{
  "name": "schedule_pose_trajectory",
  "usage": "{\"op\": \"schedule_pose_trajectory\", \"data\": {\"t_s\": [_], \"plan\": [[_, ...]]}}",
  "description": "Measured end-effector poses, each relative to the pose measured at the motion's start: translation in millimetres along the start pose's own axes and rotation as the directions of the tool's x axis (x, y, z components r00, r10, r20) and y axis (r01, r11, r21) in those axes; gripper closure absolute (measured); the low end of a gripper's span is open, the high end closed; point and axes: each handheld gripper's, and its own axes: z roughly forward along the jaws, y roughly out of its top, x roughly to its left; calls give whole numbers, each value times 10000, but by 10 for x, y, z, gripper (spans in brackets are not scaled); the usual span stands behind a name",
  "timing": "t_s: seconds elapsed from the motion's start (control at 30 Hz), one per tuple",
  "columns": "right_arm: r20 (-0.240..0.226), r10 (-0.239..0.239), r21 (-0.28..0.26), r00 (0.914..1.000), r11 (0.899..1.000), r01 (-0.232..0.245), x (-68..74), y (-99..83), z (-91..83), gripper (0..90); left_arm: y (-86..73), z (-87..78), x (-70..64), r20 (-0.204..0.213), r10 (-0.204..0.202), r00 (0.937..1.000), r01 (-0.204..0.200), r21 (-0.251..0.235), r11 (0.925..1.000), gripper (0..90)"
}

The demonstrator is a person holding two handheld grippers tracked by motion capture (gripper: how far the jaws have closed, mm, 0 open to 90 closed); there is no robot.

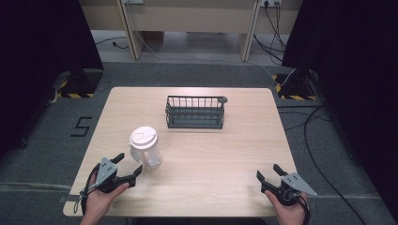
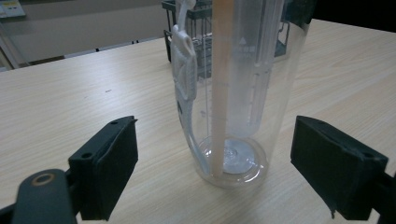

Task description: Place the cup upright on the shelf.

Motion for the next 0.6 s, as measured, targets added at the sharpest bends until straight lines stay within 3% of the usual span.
{"op": "schedule_pose_trajectory", "data": {"t_s": [0.27,0.6], "plan": [[-32,83,-1,10000,10000,-83,-4,0,0,269,68,68,11,-38,206,9998,-206,-84,9998,143],[-9,106,31,9999,9999,-106,-11,2,2,271,94,176,25,298,486,9984,-485,-70,9988,143]]}}
